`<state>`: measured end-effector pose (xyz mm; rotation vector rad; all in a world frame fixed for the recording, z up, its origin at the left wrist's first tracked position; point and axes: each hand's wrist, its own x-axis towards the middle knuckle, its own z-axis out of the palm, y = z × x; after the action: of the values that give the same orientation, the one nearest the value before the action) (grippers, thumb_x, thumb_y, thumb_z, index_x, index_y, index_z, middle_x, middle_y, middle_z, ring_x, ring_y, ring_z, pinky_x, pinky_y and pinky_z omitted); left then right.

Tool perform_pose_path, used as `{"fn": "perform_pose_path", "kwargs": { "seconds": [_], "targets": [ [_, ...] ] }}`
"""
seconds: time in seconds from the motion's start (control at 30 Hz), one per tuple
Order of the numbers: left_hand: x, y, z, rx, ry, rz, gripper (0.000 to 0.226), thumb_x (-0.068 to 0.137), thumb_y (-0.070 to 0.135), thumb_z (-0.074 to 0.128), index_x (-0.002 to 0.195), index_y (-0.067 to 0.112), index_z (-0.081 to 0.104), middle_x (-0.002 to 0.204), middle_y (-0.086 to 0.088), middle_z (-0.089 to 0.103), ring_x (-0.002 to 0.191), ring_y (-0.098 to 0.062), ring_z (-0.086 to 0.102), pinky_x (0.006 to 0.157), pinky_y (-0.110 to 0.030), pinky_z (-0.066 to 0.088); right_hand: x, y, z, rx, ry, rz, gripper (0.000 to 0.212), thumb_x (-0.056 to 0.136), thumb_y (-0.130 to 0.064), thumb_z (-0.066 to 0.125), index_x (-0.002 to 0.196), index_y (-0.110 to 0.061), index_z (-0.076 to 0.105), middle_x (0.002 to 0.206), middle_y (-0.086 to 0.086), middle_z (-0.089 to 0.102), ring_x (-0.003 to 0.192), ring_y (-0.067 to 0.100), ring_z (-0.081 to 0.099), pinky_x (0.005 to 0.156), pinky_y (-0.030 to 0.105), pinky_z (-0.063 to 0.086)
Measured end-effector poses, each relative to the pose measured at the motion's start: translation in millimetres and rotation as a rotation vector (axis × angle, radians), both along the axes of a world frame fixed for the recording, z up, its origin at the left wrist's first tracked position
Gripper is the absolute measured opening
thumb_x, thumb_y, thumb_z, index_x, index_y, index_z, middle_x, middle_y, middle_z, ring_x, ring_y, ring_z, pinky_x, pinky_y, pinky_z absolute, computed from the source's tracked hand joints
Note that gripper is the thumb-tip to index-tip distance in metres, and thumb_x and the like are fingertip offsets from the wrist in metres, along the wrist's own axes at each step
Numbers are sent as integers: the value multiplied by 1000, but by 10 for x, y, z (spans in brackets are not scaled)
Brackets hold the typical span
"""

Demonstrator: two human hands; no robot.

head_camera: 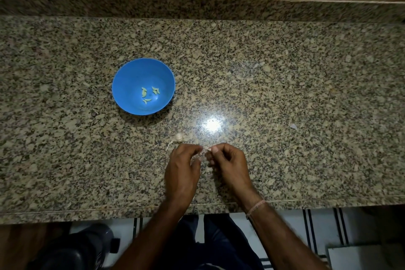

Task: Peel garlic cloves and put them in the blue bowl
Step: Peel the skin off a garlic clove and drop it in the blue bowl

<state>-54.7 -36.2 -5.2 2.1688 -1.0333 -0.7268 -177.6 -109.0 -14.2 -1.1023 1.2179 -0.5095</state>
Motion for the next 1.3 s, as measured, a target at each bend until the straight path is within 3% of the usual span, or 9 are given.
{"fn": "perform_pose_path", "kwargs": {
  "seconds": [0.1,0.27,0.37,0.5,0.7,0.83,0.93,1.1,1.3],
  "targets": [
    [-7,-4,56,10,-128,46,9,92,27,73,97,34,72,83,23,57,90,-10,57,62,-25,38,-27,-29,15,-41,11,-2,26,103,-26,65,86,-7,71,71,4,67,68,15,62,64,31,53],
    [50,3,16,-119,-71,-40,29,101,18,63,126,30,69,122,18,64,114,-6,49,80,-21,42,5,-46,72,-28,5,49,27,101,-27,67,86,-6,74,77,5,73,73,13,67,70,28,56],
    [62,16,54,-148,-82,-44,15,98,24,68,108,31,75,106,19,68,105,-5,53,74,-27,50,77,-11,114,31,-78,93,30,101,-28,67,87,-3,75,76,15,72,71,16,66,70,29,54],
    [160,114,65,-136,-106,12,7,97,28,70,101,32,74,97,21,66,98,-6,55,67,-28,48,90,3,108,-20,-19,141,28,101,-33,67,90,-9,77,76,8,72,68,23,66,65,36,55],
    [644,482,-179,-64,-183,262,12,92,20,76,103,25,73,100,9,67,98,-20,59,67,-33,46,-35,26,41,-111,80,119,7,97,-17,72,96,-16,79,97,-3,79,94,11,75,86,30,60],
    [567,560,-174,-99,-234,174,26,91,17,77,115,19,67,111,1,57,104,-18,54,70,-27,43,-107,78,30,-113,96,86,8,97,-12,70,96,-14,79,93,0,79,91,16,75,85,34,61],
    [252,569,-123,-144,-74,-55,32,90,22,77,120,21,64,117,6,54,103,-11,56,70,-22,49,-192,115,42,-124,89,46,9,98,-13,70,98,-16,78,98,0,79,98,16,75,92,36,60],
    [-61,503,-274,-98,-84,-373,46,85,26,83,127,23,63,114,8,55,104,-12,58,70,-29,53,-362,186,89,-146,123,-27,9,97,-11,70,98,-13,78,94,0,79,94,11,73,87,27,58],
    [-118,337,-252,-129,-172,-396,13,89,24,78,96,27,67,92,14,55,88,-7,52,62,-26,41,-609,262,137,-119,110,-119,10,98,-8,69,99,-12,78,100,-5,78,95,4,72,84,24,58]
  ]
}}
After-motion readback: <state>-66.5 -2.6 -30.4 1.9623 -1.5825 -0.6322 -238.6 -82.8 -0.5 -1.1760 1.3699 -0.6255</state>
